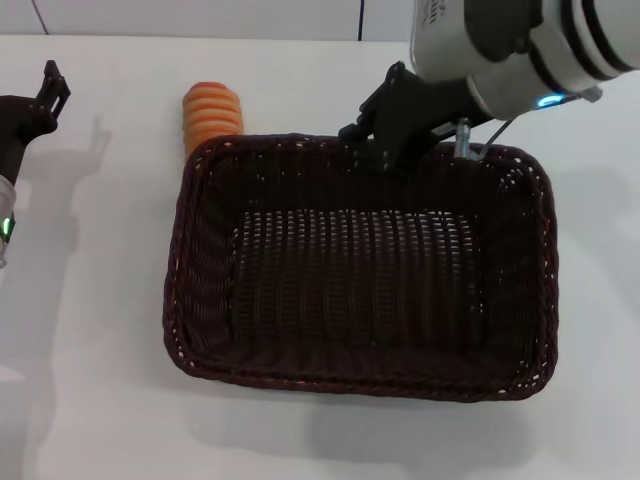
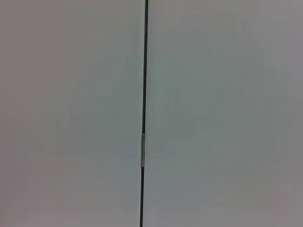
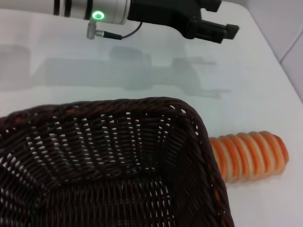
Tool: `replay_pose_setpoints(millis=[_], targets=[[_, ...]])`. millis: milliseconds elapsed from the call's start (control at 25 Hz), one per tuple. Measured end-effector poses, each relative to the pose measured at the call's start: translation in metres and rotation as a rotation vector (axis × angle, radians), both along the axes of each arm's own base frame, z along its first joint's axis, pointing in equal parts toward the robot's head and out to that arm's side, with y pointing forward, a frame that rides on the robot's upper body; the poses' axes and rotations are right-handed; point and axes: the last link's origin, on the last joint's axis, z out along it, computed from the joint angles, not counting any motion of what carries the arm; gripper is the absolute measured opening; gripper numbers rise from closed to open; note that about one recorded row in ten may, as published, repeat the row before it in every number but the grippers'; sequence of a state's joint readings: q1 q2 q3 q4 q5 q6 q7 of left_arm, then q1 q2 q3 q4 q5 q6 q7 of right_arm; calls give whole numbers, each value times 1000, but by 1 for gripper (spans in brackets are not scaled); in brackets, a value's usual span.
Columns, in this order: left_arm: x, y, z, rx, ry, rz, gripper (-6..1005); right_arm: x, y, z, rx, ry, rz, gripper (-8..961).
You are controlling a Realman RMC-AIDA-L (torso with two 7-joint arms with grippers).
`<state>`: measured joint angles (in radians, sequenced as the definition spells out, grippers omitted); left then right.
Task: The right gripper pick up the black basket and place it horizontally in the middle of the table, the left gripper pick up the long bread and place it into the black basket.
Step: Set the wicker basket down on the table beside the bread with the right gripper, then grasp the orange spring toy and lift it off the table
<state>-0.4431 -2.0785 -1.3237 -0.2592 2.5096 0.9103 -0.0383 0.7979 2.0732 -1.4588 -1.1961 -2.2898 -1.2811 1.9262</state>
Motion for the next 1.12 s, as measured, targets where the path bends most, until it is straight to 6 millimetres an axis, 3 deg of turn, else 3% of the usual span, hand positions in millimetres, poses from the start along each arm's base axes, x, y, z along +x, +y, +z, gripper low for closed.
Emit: replay_pose_setpoints(millis=[160, 400, 680, 800, 840, 880, 920, 1000, 1040, 1080, 1120], targets=[[0, 0, 0, -2, 0, 1, 846, 0, -8, -5, -11, -26, 19, 184], [-1, 0, -1, -7, 1, 5, 846, 5, -9, 3, 50, -29, 26, 187], [0, 1, -1, -8, 1, 2, 846, 1, -10, 21, 182, 77, 46, 432], [0, 1, 0, -7, 3, 1, 846, -3, -10, 47, 370, 282, 46, 547], [0, 1, 0, -6, 3, 0, 846, 0, -12, 65, 505, 434, 20, 585], [0, 1, 0, -6, 3, 0, 846, 0, -12, 65, 505, 434, 20, 692], [1, 2, 0, -4, 3, -2, 846, 6, -14, 74, 575, 508, -7, 798], [1, 2, 0, -4, 3, -2, 847, 21, -20, 87, 713, 623, -72, 807], [5, 3, 2, 4, -4, -17, 847, 46, -29, 98, 893, 691, -157, 811], [7, 4, 2, 8, -9, -26, 847, 46, -29, 98, 893, 691, -157, 816], [10, 5, 2, 9, -11, -37, 847, 61, -35, 101, 981, 707, -208, 820]])
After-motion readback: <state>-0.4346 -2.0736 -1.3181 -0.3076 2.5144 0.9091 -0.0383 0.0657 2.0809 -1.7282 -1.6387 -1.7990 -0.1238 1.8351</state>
